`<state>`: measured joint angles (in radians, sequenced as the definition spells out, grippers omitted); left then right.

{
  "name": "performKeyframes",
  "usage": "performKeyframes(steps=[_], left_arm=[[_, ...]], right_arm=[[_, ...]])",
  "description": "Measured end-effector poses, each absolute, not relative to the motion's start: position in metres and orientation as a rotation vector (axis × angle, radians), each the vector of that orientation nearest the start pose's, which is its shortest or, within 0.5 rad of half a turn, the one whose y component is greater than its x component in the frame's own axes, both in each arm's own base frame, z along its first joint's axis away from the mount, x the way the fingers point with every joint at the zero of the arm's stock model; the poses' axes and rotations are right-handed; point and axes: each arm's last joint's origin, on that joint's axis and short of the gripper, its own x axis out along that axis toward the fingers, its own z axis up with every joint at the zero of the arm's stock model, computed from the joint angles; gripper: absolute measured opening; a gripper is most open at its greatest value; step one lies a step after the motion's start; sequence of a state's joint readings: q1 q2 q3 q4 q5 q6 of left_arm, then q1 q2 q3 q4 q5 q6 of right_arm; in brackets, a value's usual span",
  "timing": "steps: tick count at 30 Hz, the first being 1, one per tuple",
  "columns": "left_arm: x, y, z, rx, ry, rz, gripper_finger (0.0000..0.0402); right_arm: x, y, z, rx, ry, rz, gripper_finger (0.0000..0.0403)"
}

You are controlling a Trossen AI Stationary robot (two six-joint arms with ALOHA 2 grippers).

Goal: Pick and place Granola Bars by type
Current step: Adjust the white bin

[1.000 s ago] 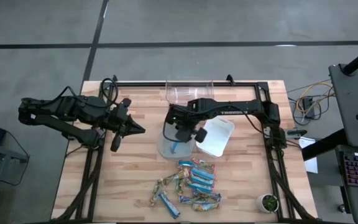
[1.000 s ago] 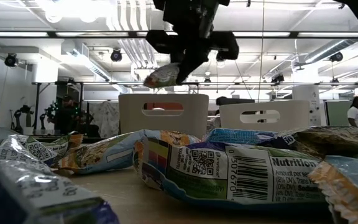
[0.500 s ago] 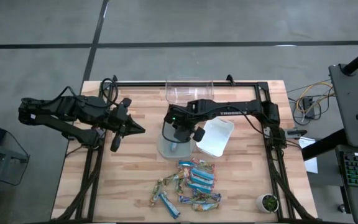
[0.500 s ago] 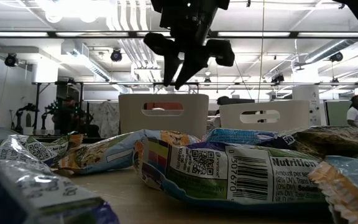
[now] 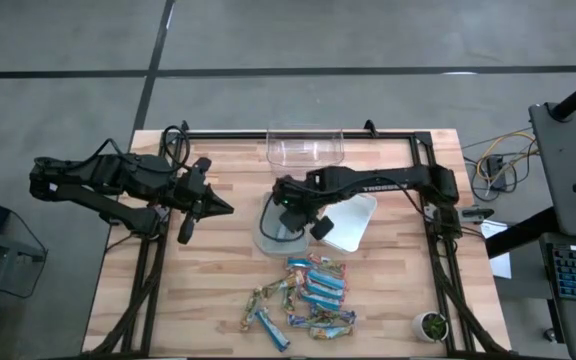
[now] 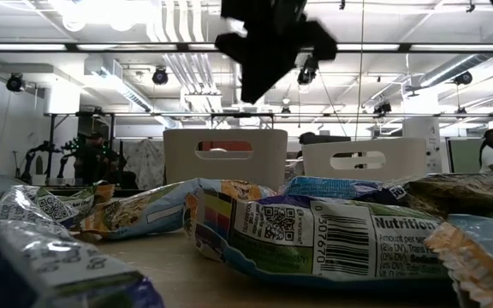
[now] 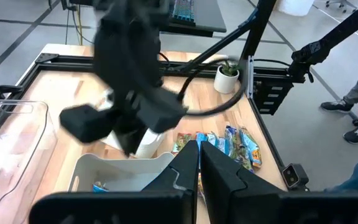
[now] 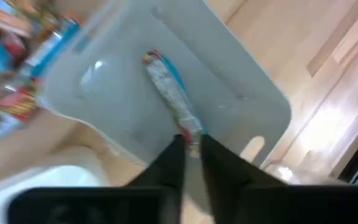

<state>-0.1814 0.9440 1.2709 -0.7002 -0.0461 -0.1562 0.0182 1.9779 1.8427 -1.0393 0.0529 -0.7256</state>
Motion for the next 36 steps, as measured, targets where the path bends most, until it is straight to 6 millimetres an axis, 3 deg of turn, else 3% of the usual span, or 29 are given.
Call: performKeyframes(steps=[7,12,21,29,36], left_arm=[[0.165,-0.029,0.418,-0.112,0.381,-0.104,0.0000],[0.165,-0.029,0.418,-0.113,0.380,-0.104,0.0000],[0.165,-0.029,0.418,-0.118,0.378,-0.103,0.0000],[0.166,-0.029,0.418,-0.120,0.374,-0.103,0.0000],[0.166,-0.029,0.419,-0.122,0.370,-0.103,0.0000]], right_arm=[[0.387,0.022,0.327,-0.315,1.062,0.154,0.0009],[0.359,0.026,0.341,-0.014,1.119,-0.021,0.0009],[0.301,0.031,0.332,0.265,1.215,-0.261,0.0008],[0.243,0.017,0.303,0.479,1.212,-0.552,0.0008],[0.212,0.008,0.276,0.616,1.189,-0.722,0.0008]])
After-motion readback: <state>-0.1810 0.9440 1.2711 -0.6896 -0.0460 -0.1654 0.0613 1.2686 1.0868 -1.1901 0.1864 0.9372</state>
